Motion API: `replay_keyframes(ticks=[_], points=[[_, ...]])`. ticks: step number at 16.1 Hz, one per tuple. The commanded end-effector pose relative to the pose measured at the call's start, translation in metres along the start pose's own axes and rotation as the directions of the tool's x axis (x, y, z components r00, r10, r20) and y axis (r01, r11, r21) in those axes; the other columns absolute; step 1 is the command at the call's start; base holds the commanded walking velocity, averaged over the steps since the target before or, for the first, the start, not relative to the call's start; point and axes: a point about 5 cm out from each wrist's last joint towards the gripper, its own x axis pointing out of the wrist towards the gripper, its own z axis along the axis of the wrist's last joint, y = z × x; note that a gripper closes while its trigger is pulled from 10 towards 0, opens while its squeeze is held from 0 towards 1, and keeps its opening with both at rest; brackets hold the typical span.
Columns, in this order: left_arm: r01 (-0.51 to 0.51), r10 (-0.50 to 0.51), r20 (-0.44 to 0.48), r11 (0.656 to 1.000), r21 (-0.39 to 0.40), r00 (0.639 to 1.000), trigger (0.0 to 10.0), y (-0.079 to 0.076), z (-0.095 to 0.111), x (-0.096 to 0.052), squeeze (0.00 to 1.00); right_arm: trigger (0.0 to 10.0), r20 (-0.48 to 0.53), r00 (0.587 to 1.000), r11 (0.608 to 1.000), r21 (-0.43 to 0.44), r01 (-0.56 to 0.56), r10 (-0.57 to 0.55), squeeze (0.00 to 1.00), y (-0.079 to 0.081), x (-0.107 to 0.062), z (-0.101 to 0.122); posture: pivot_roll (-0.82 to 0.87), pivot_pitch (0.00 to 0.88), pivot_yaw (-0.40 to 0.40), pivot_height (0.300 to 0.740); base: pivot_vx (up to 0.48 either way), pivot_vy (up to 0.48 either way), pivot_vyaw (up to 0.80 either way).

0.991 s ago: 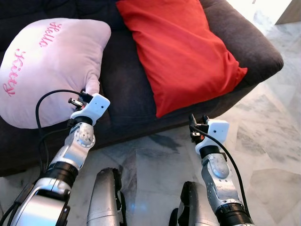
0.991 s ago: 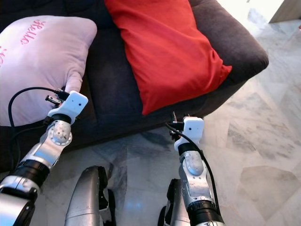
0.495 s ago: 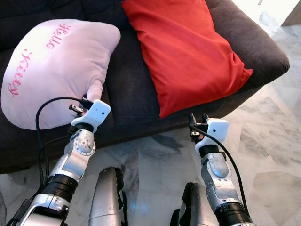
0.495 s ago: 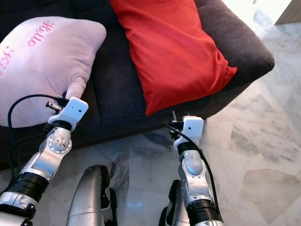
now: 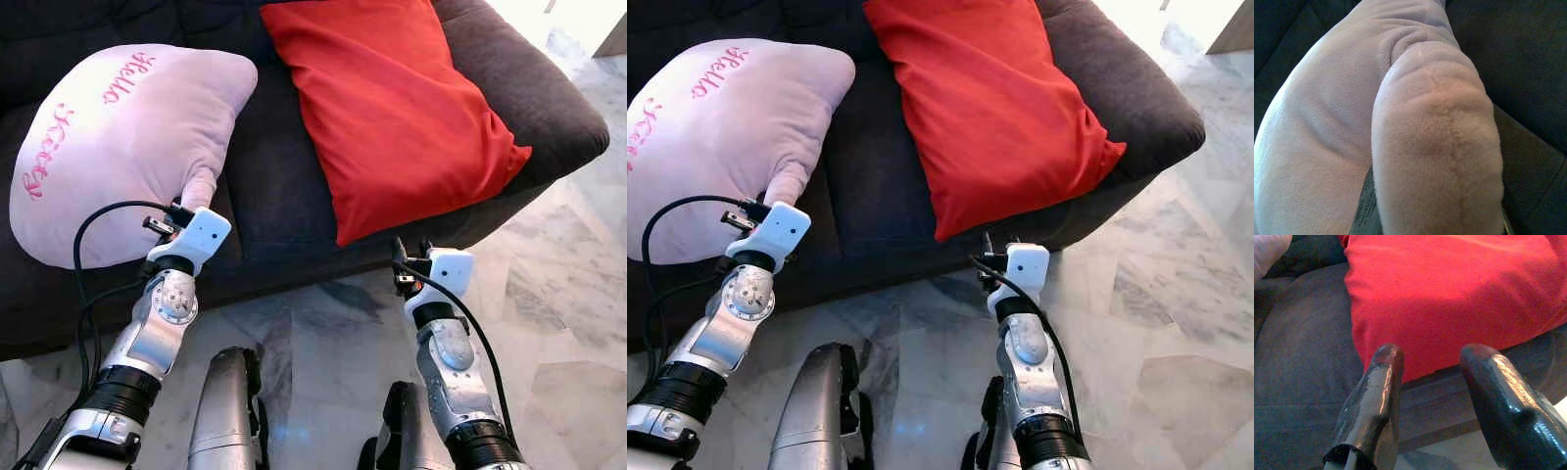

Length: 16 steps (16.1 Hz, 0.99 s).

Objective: Move the pillow to the sofa from floor

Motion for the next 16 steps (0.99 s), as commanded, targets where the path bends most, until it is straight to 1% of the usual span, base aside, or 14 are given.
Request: replay_keyframes(ticks=[1, 4, 13, 15, 16], points=[[0.001, -0.001, -0.001, 1.000, -0.002, 1.000, 10.0, -0.0002, 0.0002, -0.0030, 0.00, 10.0, -0.014, 1.000, 1.000, 0.009, 0.005, -0.005, 0.00, -0.0007, -0.0030, -0.0046, 0.13, 0.206, -0.018, 0.606, 0.000, 0.000, 0.00], [0.005, -0.005, 0.001, 1.000, 0.001, 1.000, 10.0, -0.0006, 0.0012, -0.0031, 0.00, 10.0, -0.016, 1.000, 1.000, 0.014, 0.008, -0.008, 0.00, -0.0007, -0.0033, -0.0056, 0.13, 0.201, -0.016, 0.644, 0.000, 0.000, 0.00], [-0.003, 0.003, 0.006, 1.000, 0.002, 1.000, 10.0, 0.0027, 0.0034, -0.0022, 0.00, 10.0, -0.017, 1.000, 1.000, 0.011, 0.012, -0.012, 0.00, -0.0014, -0.0027, -0.0058, 0.13, 0.211, -0.018, 0.644, 0.000, 0.000, 0.00], [-0.010, 0.010, 0.006, 1.000, -0.004, 1.000, 10.0, 0.0048, 0.0038, -0.0012, 0.00, 10.0, -0.016, 1.000, 1.000, 0.008, 0.007, -0.007, 0.00, -0.0006, -0.0027, -0.0059, 0.13, 0.212, -0.018, 0.669, 0.000, 0.000, 0.00], [-0.010, 0.010, 0.006, 1.000, -0.005, 1.000, 10.0, 0.0054, 0.0038, -0.0010, 0.00, 10.0, -0.021, 1.000, 1.000, 0.011, 0.009, -0.009, 0.00, -0.0005, -0.0027, -0.0065, 0.13, 0.212, -0.018, 0.669, 0.000, 0.000, 0.00]])
